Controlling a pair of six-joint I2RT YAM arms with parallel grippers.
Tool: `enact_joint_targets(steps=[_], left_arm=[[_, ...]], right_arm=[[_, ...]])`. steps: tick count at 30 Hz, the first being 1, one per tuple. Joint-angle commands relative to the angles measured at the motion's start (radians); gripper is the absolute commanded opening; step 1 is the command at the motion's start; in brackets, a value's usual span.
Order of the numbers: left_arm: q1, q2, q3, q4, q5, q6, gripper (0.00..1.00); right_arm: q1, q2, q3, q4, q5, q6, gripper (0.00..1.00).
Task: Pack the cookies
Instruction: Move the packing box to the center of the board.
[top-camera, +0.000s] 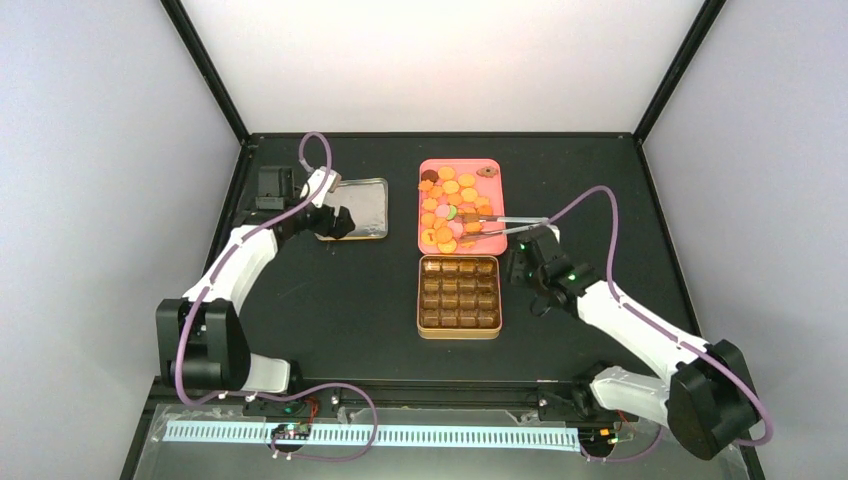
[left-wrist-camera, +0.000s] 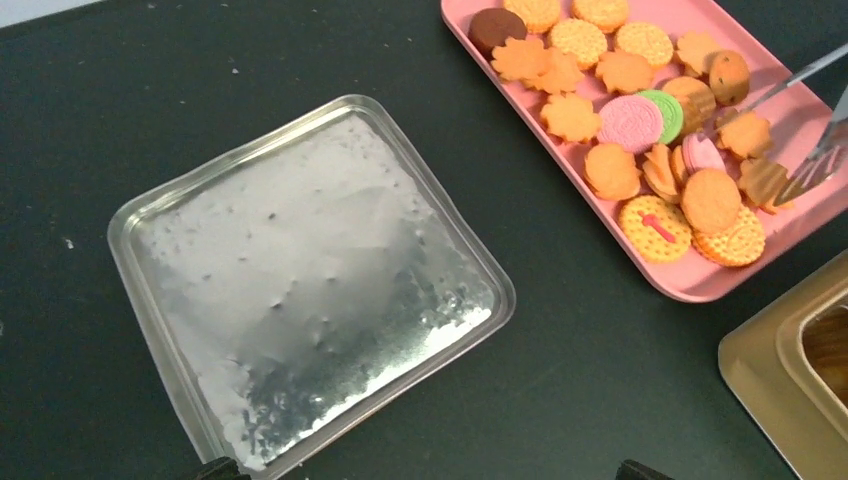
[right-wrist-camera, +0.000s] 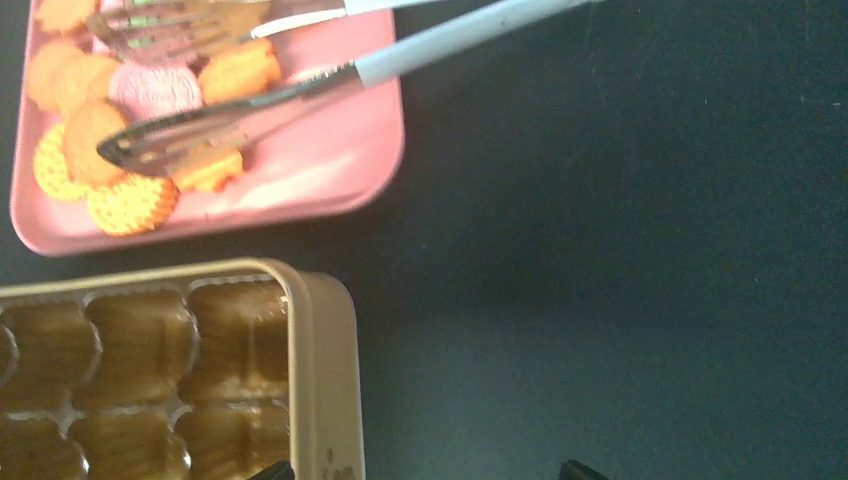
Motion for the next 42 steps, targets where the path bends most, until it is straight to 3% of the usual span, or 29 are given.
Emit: enact_joint_targets(steps=[1,16,22,31,42], left_arm=[[-0.028,0.03,0.089,-0.131,-0.009,0.041,0.99],[-0.132,0.034,0.132,-0.203,-0.061,0.074,0.99],[-0.192,0.047,0.137,-0.206,-0.1,0.086,0.99],[-0.257,0.134,0.168,-0.166,-0.149,0.086,0.99],[-0.325,0.345,0.329,-0.143,-0.17,0.049,0.99]], right_arm=[[0.041,-0.042,-0.035,-0.037,0.018,0.057,0.68],[0.109,0.137,-0.003,0.066,-0.039,0.039,0.45],[0.108,0.185,0.013,0.055,-0.019,0.037,0.24],[0.108,0.18,0.09,-0.147,0.156,0.031,0.07],[0.087,0.242,0.187,-0.422,0.397,0.066,0.01]])
